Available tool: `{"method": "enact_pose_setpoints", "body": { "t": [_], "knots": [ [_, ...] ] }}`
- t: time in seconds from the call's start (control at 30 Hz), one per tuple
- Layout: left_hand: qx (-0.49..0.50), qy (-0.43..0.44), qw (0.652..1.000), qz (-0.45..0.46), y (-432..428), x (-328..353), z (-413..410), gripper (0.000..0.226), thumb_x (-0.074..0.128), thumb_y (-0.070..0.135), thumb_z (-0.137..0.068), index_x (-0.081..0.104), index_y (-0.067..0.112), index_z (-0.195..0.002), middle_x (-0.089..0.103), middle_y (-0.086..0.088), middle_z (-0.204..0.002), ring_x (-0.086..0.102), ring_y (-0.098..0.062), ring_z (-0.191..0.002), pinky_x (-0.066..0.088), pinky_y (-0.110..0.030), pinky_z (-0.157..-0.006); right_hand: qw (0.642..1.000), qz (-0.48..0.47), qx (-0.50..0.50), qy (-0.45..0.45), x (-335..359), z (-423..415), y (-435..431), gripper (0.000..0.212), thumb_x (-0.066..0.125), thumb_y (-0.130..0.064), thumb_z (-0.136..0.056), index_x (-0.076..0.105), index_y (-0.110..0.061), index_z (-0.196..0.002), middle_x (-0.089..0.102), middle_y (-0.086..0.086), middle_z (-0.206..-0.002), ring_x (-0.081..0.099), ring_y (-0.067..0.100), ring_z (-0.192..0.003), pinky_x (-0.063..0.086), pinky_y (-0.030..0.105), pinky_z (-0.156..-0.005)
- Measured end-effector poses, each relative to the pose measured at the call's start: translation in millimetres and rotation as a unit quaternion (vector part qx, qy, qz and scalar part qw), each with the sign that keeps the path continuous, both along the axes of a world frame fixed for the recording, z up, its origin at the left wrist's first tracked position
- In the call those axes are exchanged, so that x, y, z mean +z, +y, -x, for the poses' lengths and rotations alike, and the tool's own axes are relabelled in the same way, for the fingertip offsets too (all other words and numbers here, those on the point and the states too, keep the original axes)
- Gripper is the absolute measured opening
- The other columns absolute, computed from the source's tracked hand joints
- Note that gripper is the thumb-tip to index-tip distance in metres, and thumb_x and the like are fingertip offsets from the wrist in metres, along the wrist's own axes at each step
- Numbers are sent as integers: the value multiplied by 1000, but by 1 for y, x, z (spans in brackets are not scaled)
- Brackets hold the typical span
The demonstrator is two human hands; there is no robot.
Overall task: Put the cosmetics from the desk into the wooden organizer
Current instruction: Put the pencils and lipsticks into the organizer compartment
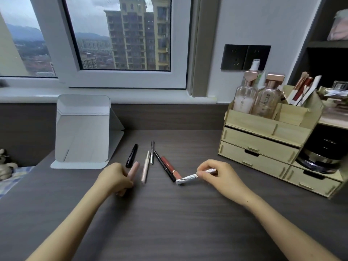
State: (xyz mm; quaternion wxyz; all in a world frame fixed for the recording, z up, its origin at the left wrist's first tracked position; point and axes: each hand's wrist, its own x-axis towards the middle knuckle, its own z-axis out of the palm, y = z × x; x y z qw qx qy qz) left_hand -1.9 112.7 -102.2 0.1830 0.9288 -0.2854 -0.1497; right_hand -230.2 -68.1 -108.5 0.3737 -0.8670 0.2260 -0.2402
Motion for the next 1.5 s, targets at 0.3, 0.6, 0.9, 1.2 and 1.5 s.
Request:
{"method": "enact_pose_setpoints", "body": {
  "t": [0.3, 0.6, 0.9, 1.2, 1.5],
  "knots": [
    [-98, 85, 937, 323, -60, 58, 57, 12, 78, 11, -69, 68, 14, -74, 70, -10, -73, 61, -21, -68, 53, -41, -75, 962, -45, -124, -240, 72, 53, -21, 15, 63, -17, -87, 62, -19, -72, 61, -10, -54, 52, -3, -48, 39, 10, -46],
    [-243, 138, 849, 448, -173, 119, 153, 17, 80, 18, -68, 70, 15, -82, 62, 2, -69, 57, -11, -63, 54, -35, -77, 848, 336, -387, -135, 194, 118, -126, 17, 58, -30, -90, 60, -15, -97, 59, -7, -81, 53, 12, -75, 35, 26, -68],
    [-257, 150, 829, 474, -227, 138, 178, 26, 76, 22, -73, 70, 12, -96, 69, -9, -86, 63, -20, -81, 55, -41, -84, 808, 394, -392, 198, 207, 84, -220, 28, 64, -37, -85, 71, -14, -98, 72, 8, -96, 62, 27, -97, 42, 34, -80],
    [-244, 142, 828, 484, -242, 138, 183, 24, 76, 29, -72, 71, 25, -95, 70, 2, -86, 65, -19, -84, 54, -45, -85, 723, 434, -344, 414, 192, 77, -231, 33, 47, -45, -93, 65, -27, -113, 63, 0, -117, 52, 23, -112, 31, 37, -94],
    [-245, 93, 808, 528, -245, 143, 192, 22, 76, 22, -72, 71, 23, -93, 69, 2, -80, 61, -12, -72, 54, -34, -77, 971, 148, -126, -142, 188, 81, -134, 17, 67, -31, -83, 63, -28, -100, 67, 1, -70, 55, 2, -62, 46, 16, -60]
  ]
}}
